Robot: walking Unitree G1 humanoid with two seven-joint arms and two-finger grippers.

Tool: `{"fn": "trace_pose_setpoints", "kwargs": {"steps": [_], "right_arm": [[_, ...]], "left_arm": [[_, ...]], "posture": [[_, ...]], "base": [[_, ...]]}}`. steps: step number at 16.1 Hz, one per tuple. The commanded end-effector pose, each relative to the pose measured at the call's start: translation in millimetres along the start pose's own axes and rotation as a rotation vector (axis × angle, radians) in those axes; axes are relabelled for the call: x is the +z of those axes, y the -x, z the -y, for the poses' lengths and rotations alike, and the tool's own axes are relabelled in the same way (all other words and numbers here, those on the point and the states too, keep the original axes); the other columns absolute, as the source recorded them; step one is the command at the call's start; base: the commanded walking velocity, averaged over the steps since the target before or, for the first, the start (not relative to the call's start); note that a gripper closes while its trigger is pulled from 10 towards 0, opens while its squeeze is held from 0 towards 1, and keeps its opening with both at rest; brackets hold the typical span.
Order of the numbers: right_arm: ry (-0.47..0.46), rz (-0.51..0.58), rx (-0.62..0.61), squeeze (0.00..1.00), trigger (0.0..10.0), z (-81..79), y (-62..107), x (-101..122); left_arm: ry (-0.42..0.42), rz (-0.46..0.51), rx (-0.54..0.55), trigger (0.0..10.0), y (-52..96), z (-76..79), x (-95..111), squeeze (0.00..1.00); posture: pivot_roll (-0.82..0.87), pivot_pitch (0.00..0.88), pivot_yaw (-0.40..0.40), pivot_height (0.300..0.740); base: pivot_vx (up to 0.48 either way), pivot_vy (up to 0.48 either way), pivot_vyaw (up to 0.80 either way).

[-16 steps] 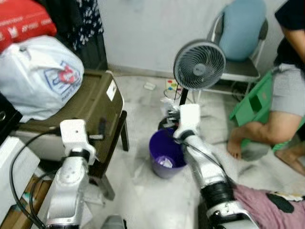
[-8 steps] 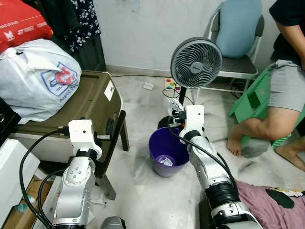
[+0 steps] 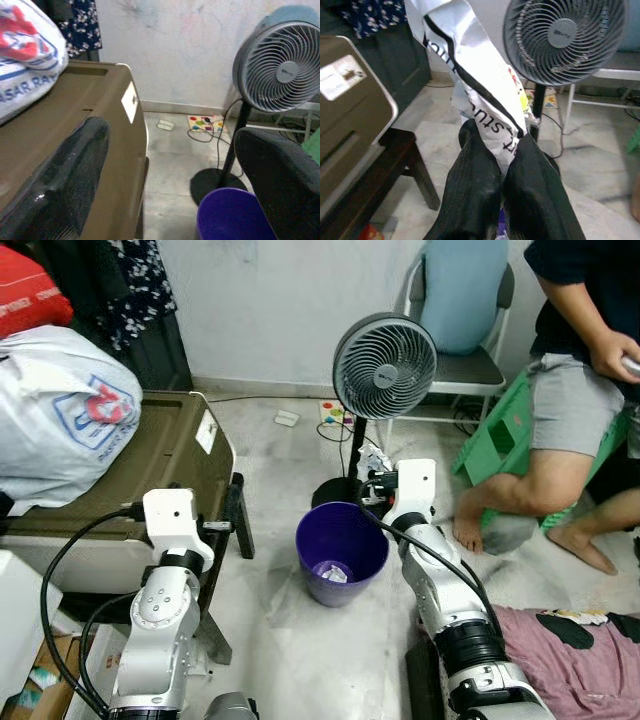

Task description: Clean up the room

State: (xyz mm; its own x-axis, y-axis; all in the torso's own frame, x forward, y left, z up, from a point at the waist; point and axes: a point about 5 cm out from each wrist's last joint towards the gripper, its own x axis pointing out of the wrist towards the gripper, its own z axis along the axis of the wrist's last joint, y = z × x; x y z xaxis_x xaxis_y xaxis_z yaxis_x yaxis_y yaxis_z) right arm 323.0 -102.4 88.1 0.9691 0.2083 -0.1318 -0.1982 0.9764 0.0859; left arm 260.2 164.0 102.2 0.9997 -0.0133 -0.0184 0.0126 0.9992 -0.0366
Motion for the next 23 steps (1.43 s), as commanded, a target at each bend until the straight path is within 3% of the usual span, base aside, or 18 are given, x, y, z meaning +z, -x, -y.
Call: {"fn": "trace_pose_setpoints", "kwargs": {"steps": [1,7,12,23], "right_arm": [[-0.001,0.003,0.000,0.00,10.0,0.0,-0.7,1.6],[-0.006,-0.005,-0.003,0.00,10.0,-0.4,-1.0,0.4],[-0.002,-0.004,-0.002,0.00,10.0,-0.5,-1.0,0.6],[-0.001,-0.007,-0.001,0.00,10.0,-0.7,-1.4,-0.1]], "left_arm": [[-0.002,0.012,-0.011,10.0,0.3,0.4,2.2,0.00],[-0.002,0.012,-0.018,10.0,0.0,0.5,2.5,0.00],[0.007,0.024,-0.037,10.0,0.2,3.0,3.7,0.00],[0.007,0.027,-0.051,10.0,-0.2,4.3,3.9,0.00]], "posture": [[0.00,0.000,-0.042,0.740],[-0.01,0.000,-0.038,0.740],[-0.01,0.000,-0.039,0.740],[-0.01,0.000,-0.039,0.740]], "base": [[0.000,0.000,0.00],[0.000,0.000,-0.73],[0.000,0.000,0.00],[0.286,0.000,-0.16]]}}
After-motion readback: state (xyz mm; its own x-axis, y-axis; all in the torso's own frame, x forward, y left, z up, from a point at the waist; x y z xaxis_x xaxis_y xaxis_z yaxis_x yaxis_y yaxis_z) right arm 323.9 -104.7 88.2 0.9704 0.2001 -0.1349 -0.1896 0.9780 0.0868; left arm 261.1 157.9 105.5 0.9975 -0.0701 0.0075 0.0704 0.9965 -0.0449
